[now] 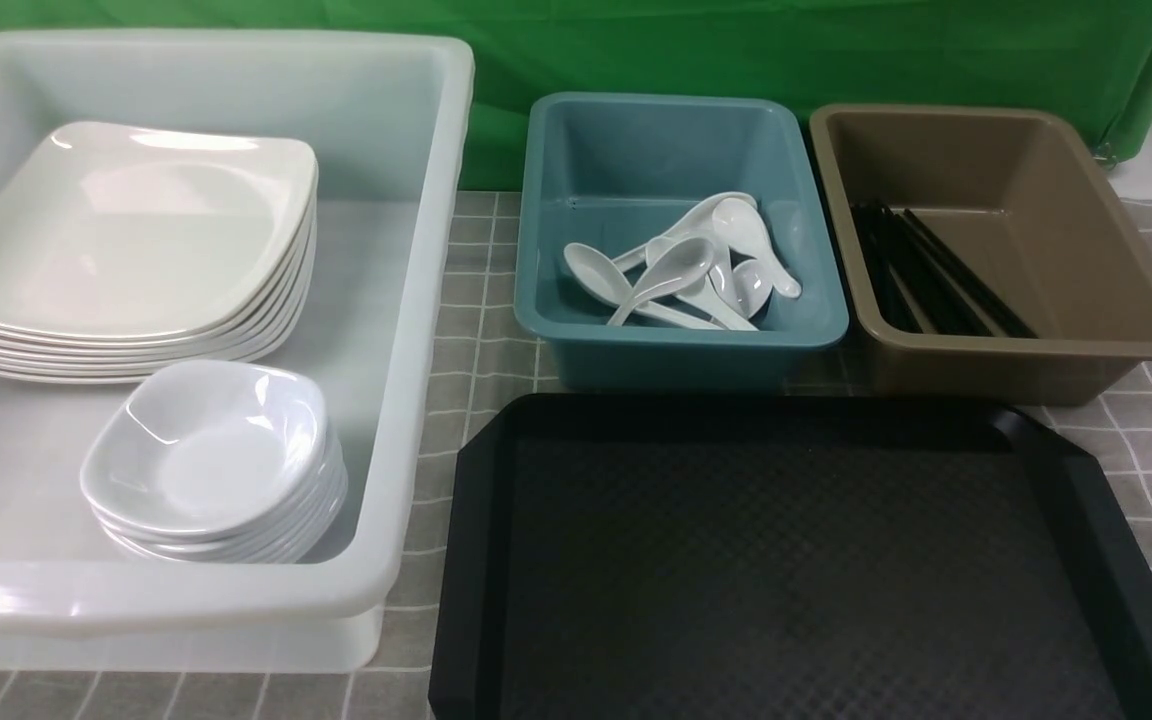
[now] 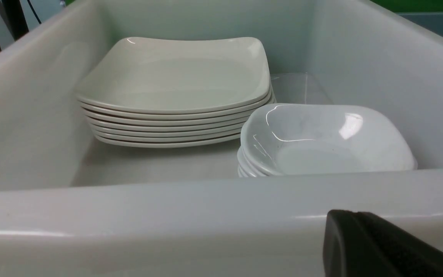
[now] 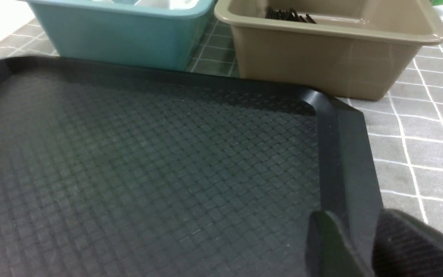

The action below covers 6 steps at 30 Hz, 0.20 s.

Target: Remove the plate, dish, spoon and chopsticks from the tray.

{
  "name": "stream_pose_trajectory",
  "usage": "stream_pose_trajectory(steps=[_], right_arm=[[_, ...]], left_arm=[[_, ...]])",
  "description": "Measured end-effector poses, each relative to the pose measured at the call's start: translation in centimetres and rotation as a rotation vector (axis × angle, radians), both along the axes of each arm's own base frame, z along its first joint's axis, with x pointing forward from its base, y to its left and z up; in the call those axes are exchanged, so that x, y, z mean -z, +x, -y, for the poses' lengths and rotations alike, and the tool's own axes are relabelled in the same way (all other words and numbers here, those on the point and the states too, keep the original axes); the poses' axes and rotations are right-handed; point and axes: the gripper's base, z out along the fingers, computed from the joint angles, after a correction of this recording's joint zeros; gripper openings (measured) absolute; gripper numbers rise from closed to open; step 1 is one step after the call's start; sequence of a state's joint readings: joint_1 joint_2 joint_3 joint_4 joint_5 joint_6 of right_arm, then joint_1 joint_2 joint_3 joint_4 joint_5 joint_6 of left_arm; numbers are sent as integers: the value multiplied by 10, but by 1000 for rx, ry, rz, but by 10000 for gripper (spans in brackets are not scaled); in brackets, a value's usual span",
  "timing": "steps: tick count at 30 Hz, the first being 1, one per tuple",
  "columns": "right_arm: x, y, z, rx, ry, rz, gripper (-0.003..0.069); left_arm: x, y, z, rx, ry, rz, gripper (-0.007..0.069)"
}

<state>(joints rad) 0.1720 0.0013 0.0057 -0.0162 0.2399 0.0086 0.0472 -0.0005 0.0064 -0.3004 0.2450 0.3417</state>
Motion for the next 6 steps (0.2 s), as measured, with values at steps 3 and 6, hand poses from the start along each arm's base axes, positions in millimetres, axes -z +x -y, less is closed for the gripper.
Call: stream_pose_trajectory(steps=[3, 6], right_arm=[[0, 0, 0, 0, 0, 0, 235], [0, 0, 0, 0, 0, 0, 235]], left_arm=[[0, 0, 0, 0, 0, 0, 13], [0, 0, 0, 0, 0, 0, 13]])
